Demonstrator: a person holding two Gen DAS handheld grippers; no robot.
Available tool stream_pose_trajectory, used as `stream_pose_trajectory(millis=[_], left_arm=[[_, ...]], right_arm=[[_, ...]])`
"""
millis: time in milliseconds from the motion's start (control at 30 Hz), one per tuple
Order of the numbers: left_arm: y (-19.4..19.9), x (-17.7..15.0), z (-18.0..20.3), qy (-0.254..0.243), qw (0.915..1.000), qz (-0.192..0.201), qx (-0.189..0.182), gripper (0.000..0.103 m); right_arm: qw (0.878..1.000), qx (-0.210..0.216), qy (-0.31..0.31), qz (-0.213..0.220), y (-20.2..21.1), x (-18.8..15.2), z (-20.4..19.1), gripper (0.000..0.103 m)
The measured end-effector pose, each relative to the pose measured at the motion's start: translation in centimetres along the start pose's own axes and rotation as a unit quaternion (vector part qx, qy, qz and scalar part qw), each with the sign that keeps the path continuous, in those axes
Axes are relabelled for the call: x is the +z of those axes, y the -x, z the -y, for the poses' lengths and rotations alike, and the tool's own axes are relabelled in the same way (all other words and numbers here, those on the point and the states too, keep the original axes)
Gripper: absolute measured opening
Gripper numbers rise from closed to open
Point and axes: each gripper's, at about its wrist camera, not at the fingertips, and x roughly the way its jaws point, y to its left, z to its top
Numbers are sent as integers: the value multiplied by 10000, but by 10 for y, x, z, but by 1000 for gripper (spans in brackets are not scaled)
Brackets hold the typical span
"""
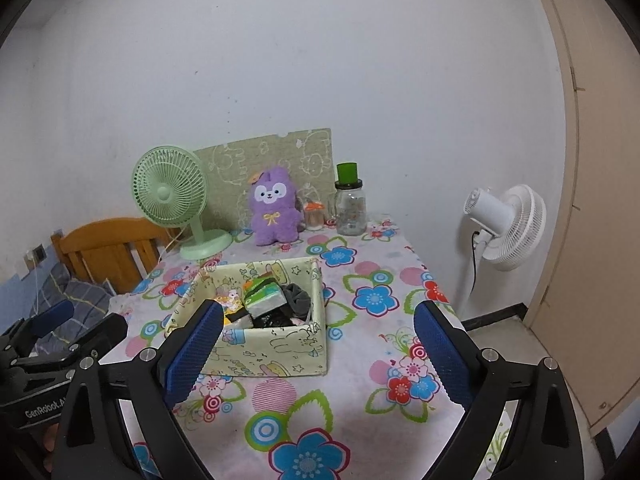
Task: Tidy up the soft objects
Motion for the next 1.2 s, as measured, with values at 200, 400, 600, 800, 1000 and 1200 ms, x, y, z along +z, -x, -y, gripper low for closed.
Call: stream_pose_trajectory(millis=[200,400,600,800,1000,1200], left_arm=[[4,-2,1,-57,10000,52,12,103],[6,-3,-1,-23,10000,76,-39,103],[5,-2,0,-26,10000,66,-67,103],[4,-1,2,-49,10000,72,-42,103],[4,1,3,-52,9999,57,-131,103],[3,1,3,-63,9999,55,-117,103]], right_arm=[[10000,-11,-44,44,2,0,0,98],[10000,24,23,18,1,-1,-4,99],[10000,82,53,15,0,-2,-8,99],[10000,81,45,32,0,-3,-9,101],[10000,74,58,14,-2,-1,-9,101],[9999,99,59,12,-3,-2,-10,101]])
